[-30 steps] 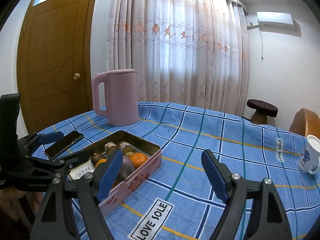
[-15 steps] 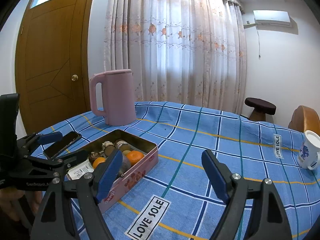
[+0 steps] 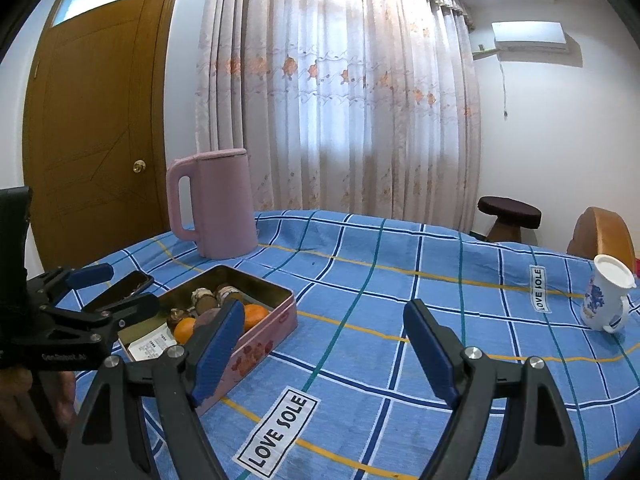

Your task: Organize fruits

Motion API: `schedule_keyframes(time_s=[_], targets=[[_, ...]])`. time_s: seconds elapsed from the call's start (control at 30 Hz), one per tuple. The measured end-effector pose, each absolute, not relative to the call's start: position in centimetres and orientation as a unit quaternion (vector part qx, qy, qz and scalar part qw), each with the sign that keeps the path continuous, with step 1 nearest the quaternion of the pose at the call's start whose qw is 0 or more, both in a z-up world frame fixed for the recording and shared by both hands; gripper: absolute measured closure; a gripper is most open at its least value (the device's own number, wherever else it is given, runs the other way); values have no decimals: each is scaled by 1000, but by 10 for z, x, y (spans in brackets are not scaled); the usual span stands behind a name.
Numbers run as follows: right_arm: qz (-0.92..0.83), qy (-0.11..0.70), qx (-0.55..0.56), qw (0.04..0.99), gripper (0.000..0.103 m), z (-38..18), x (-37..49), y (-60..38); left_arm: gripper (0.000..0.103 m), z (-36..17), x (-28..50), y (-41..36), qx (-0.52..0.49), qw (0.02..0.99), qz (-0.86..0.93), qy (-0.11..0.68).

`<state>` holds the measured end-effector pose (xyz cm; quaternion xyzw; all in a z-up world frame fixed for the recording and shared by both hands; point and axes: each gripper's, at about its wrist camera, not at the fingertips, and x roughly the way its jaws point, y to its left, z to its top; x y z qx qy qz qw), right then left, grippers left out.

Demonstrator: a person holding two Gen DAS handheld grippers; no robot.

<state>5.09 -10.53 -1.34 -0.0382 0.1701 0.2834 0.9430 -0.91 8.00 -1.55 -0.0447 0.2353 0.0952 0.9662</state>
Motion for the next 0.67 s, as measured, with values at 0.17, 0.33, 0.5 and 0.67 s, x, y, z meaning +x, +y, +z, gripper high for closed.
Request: schedule_keyframes(time_s=[0.17,0.33,0.5,0.67], targets=[[284,165,-40,944,20,-12,46,-107,0,-15,-8,80,-45,965,98,239],[285,163,-41,944,20,-12,44,-106,0,-17,-6,79,-41,963,105,243],[285,167,-41,943,20,-15,45,-106,0,-18,-7,79,-36,963,110,244],[279,174,-49,943,20,-19,47,-108,0,-19,-7,76,-29,964,105,244]])
